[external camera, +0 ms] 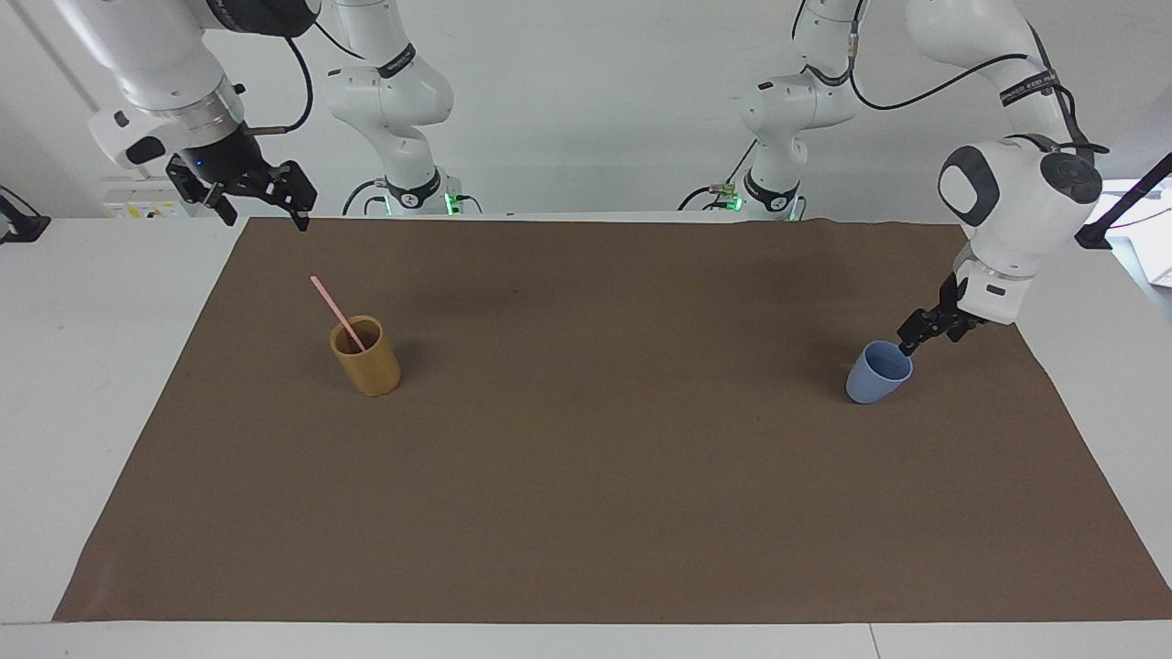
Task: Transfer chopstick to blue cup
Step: 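Reach the left gripper to the light blue cup and grasp it, then slide the blue cup toward the table center while the right gripper grasps the pink stick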
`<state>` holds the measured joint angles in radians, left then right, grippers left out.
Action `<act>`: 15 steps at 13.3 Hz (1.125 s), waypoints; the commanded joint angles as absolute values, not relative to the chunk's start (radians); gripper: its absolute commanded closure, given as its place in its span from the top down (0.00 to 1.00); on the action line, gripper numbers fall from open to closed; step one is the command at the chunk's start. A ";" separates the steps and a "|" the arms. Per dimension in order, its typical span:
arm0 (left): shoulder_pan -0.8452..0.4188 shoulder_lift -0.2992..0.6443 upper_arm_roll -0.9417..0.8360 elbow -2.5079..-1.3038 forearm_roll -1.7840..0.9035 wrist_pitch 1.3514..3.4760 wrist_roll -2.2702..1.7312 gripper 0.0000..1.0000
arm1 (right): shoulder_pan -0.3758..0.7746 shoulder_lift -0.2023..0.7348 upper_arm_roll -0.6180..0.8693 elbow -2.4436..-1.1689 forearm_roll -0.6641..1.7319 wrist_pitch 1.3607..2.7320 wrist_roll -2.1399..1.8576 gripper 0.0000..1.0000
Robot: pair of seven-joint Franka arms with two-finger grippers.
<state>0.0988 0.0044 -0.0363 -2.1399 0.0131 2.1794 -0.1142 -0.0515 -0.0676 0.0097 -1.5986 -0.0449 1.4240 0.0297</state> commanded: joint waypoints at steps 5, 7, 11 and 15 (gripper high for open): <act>0.074 0.052 -0.037 -2.189 0.005 2.302 -0.137 0.00 | -0.075 -0.086 0.026 -1.620 -0.034 1.424 0.023 1.00; 0.054 0.070 -0.043 -2.159 0.002 2.310 -0.168 0.00 | -0.075 -0.086 0.026 -1.620 -0.034 1.424 0.023 1.00; -0.209 0.089 -0.043 -2.105 -0.002 2.321 -0.482 0.00 | -0.075 -0.086 0.026 -1.618 -0.034 1.424 0.023 1.00; -0.500 0.115 -0.044 -2.079 -0.005 2.333 -0.818 0.00 | -0.072 -0.089 0.032 -1.620 -0.034 1.353 0.017 1.00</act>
